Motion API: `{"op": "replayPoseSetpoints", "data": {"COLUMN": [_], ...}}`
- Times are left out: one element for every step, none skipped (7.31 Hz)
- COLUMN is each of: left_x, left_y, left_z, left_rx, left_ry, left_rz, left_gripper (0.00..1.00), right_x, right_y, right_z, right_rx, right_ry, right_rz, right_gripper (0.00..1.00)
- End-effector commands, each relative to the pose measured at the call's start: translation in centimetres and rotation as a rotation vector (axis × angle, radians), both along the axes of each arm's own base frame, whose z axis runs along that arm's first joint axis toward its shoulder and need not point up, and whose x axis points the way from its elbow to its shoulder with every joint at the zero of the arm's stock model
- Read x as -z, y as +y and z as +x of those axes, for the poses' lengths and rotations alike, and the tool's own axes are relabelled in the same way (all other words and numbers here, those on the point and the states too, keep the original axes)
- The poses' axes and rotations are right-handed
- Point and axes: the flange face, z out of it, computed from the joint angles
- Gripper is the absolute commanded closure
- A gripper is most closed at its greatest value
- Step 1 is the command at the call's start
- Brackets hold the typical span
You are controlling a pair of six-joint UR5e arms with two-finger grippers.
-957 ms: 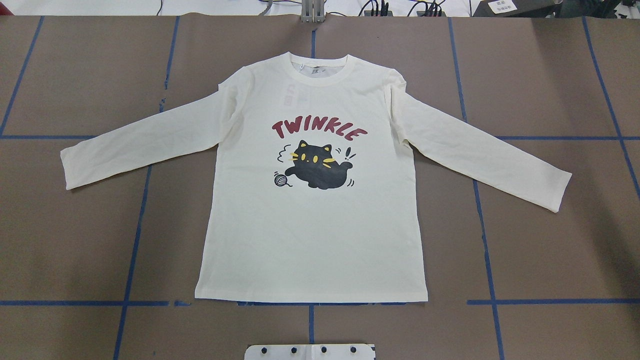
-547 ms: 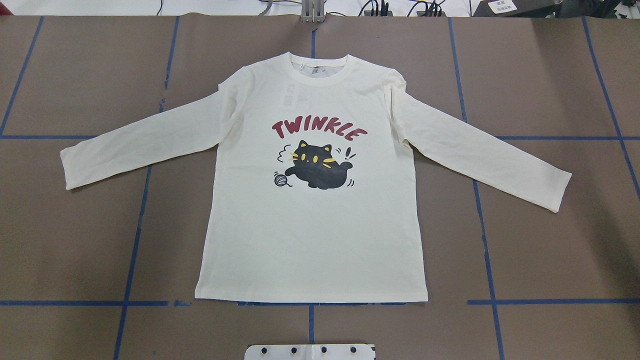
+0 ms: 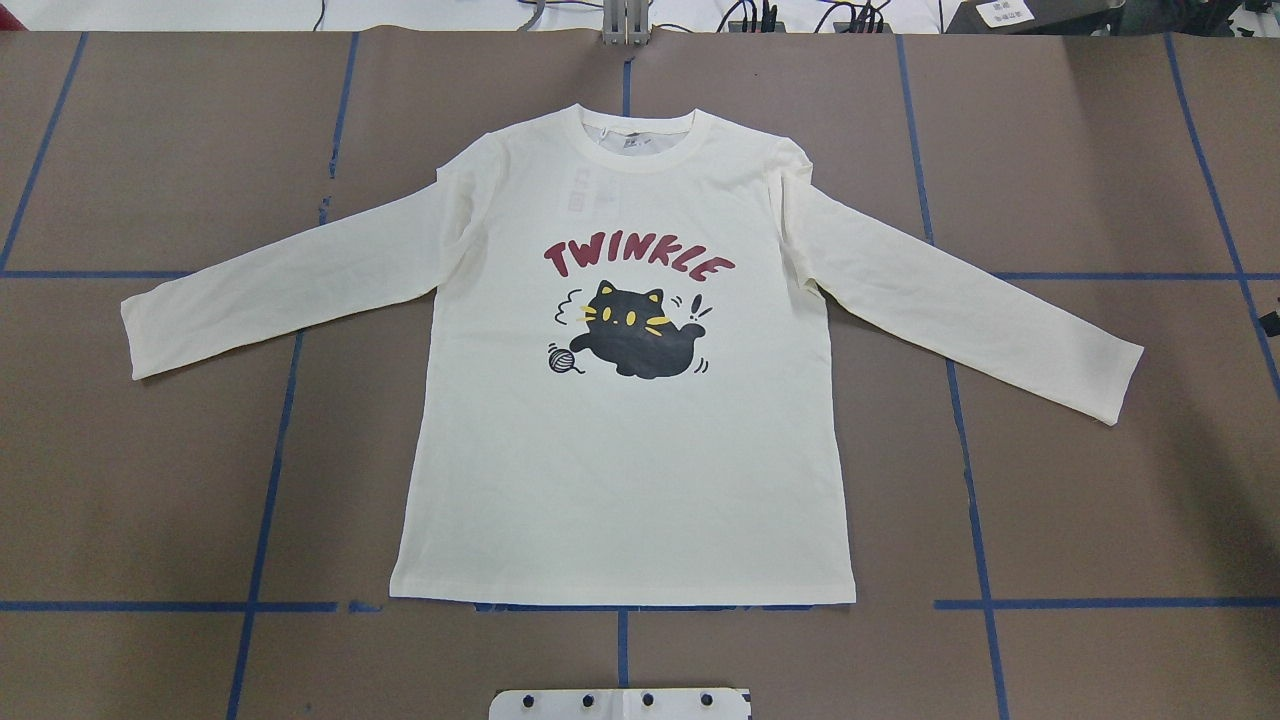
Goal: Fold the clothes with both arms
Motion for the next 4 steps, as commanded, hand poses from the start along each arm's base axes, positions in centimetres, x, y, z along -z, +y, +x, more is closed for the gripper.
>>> {"op": "replayPoseSetpoints", "data": {"left_x": [-0.6, -0.3, -0.3, -0.2], "left_y": [-0.3, -0.4, -0.6, -0.6], "left_z": [0.1, 0.2, 0.2, 0.2], "left_rx": [-0.003, -0.004, -0.003, -0.003], "left_ry": [0.008, 0.009, 0.013, 0.015], "left_rz": [0.046, 0.053, 0.076, 0.095], "left_gripper": [0.00, 0.00, 0.00, 0.00], "right_x": [0.1, -0.4, -1.3, -3.2], "right_y": [-0.1, -0.3, -1.8, -3.0], "right_z": [-4.7, -6.8, -9.5, -10.9], "right_rx": [0.017, -0.009, -0.046, -0.085], "right_ry": [-0.001, -0.011, -0.017, -0.010], "right_rz": [-0.041, -0.065, -0.086, -0.073], "right_gripper": [0.00, 0.00, 0.02, 0.08]}}
